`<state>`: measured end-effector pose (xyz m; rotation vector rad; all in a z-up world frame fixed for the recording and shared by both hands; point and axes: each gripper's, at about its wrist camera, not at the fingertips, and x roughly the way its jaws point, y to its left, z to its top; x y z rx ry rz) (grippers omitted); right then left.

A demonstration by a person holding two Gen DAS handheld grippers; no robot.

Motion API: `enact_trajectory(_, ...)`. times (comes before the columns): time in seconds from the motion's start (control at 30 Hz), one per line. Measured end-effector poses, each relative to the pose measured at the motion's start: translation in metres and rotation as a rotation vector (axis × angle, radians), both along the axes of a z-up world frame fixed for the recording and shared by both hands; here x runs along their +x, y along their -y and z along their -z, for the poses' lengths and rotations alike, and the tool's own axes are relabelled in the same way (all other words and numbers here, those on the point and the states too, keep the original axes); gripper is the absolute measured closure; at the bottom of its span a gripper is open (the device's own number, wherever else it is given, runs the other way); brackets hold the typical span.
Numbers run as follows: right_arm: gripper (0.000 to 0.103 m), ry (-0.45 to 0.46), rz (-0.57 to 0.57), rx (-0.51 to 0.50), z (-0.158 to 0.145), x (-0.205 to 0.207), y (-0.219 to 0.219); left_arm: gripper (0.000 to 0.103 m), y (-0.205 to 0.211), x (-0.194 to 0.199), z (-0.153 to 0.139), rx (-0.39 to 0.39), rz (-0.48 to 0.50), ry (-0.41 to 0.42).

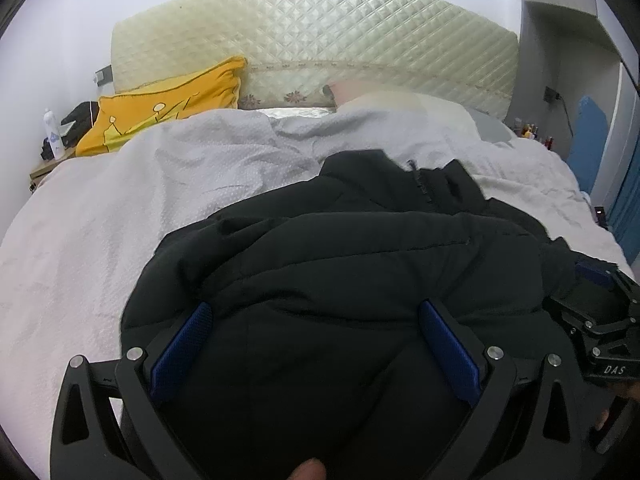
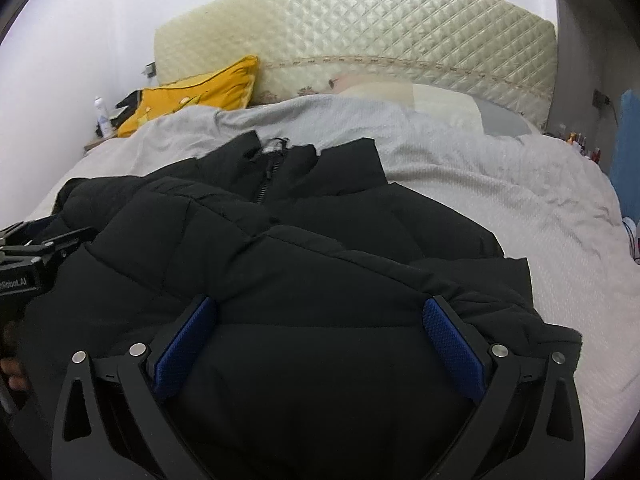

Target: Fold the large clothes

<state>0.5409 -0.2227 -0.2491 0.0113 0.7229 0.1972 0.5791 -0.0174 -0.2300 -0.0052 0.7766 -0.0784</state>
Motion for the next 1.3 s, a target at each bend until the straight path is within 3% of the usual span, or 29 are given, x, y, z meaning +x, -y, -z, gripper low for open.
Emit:
enact_trajectory(0.13, 0.003, 0.059, -0.034, 0.021, -0.022, -0.041, 0.018, 0.000, -0.016, -0.039, -0.025, -0.017, -0.004, 0.006)
enact_trajectory(0.27, 0.003, 0.105, -0.029, 0.074, -0.041, -0.091, 0.046, 0.000, -0.034, -0.093, -0.048, 0.055, -0.022, 0.012)
enact_trajectory(0.33, 0.003, 0.092, 0.005, 0.063, -0.039, -0.116, 0.066, 0.000, -0.048, -0.116, -0.047, 0.082, -0.046, 0.006)
enact_trajectory(0.4, 0.003, 0.051, 0.049, 0.085, -0.028, -0.131, 0.086, 0.000, -0.064, -0.128, -0.033, 0.109, -0.090, -0.052)
enact_trajectory(0.5, 0.003, -0.028, 0.115, 0.076, 0.001, -0.143, 0.107, 0.000, -0.080, -0.134, 0.000, 0.130, -0.155, -0.140)
enact_trajectory(0.6, 0.003, -0.126, 0.124, 0.038, 0.028, -0.138, 0.109, 0.000, -0.085, -0.135, 0.032, 0.195, -0.226, -0.174)
enact_trajectory(0.67, 0.003, -0.138, 0.119, 0.002, 0.035, -0.133, 0.103, 0.000, -0.087, -0.131, 0.047, 0.193, -0.236, -0.208)
enact_trajectory(0.73, 0.003, -0.141, 0.111, -0.045, 0.041, -0.125, 0.094, 0.000, -0.085, -0.127, 0.050, 0.203, -0.224, -0.192)
enact_trajectory(0.83, 0.003, -0.102, 0.137, -0.089, 0.043, -0.118, 0.090, 0.000, -0.084, -0.121, 0.047, 0.218, -0.271, -0.141)
enact_trajectory(1.0, 0.003, 0.030, 0.202, -0.037, 0.027, -0.124, 0.111, 0.000, -0.086, -0.116, 0.033, 0.236, -0.357, -0.017)
enact_trajectory(1.13, 0.003, 0.084, 0.225, -0.042, 0.021, -0.123, 0.114, 0.000, -0.094, -0.111, 0.037, 0.212, -0.395, -0.016)
enact_trajectory(1.3, 0.003, 0.060, 0.252, -0.015, 0.026, -0.110, 0.123, 0.000, -0.122, -0.097, 0.044, 0.129, -0.419, -0.055)
